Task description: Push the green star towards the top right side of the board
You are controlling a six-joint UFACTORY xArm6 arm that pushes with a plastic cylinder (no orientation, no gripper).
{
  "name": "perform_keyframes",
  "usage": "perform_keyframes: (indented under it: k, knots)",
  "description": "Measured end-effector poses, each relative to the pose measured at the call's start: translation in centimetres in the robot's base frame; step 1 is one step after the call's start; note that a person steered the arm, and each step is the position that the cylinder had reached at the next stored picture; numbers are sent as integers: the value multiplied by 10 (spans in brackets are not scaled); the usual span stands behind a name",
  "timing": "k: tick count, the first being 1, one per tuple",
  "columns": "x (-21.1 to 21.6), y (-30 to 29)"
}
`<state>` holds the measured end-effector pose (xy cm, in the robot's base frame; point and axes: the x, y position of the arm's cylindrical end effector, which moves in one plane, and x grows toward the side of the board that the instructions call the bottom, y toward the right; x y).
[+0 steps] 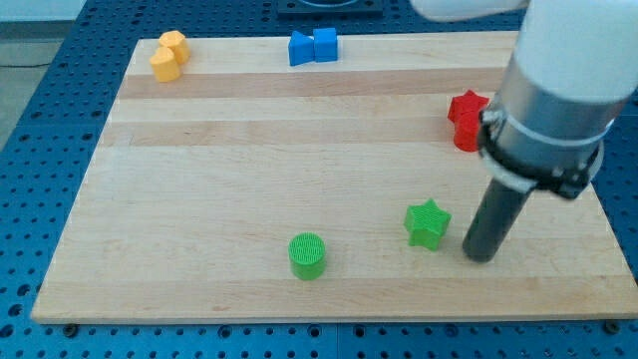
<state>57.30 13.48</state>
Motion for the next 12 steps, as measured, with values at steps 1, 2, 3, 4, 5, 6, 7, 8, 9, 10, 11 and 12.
perform_keyframes:
  k: [1, 2, 3, 4, 5, 6, 7, 8, 9, 10, 11, 12]
  knots:
    - [-1, -31]
    - [-24, -41]
    - [-44, -63]
    - [-68, -65]
    - [-92, -65]
    - [-116, -64]
    - [-114, -54]
    - [-106, -39]
    - [-114, -34]
    - [-140, -34]
    - [-168, -34]
    - [-179, -53]
